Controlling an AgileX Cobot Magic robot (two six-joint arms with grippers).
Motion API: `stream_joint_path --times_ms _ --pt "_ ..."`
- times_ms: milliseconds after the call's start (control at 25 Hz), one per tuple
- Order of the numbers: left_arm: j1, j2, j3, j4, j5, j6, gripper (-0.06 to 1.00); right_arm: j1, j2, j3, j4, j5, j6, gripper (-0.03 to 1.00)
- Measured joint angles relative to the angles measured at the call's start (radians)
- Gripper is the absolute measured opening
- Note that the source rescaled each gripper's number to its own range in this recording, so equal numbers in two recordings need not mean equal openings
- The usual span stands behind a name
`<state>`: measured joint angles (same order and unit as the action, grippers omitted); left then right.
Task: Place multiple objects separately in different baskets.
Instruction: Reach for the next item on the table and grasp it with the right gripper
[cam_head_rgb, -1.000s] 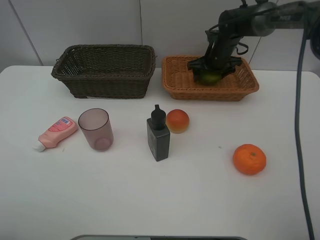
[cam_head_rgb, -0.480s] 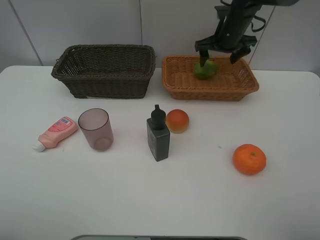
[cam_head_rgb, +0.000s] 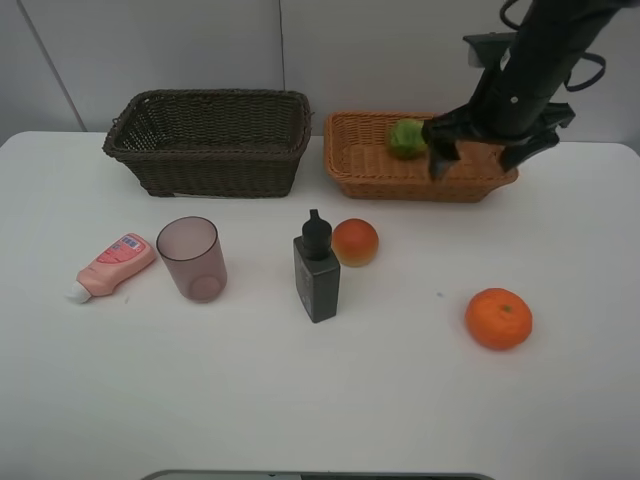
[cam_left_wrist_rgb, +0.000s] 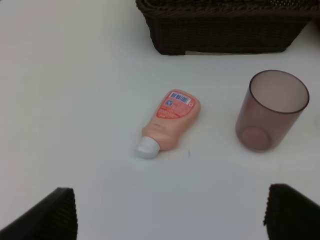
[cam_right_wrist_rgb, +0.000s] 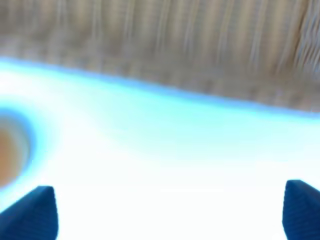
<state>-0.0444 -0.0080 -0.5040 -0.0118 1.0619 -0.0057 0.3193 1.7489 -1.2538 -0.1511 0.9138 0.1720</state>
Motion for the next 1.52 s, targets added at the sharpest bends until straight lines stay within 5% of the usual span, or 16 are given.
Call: stream_joint_path --times_ms 240,520,1080,1520 --pt "0.0 0.0 0.0 0.0 0.0 0.0 0.97 0.0 -0.18 0.314 0.036 -0.073 0.001 1.0" --pt "0.0 0.0 0.0 0.0 0.0 0.0 0.97 0.0 -0.214 0.487 0.038 -0.134 0.106 1.0" --pt "0.0 0.0 0.0 0.0 0.0 0.0 0.97 0.038 -0.214 0.559 0.0 -0.283 0.301 1.0" --pt "0.0 0.0 0.0 0.0 0.0 0.0 0.97 0.038 -0.079 0.559 -0.014 -0.303 0.315 1.0"
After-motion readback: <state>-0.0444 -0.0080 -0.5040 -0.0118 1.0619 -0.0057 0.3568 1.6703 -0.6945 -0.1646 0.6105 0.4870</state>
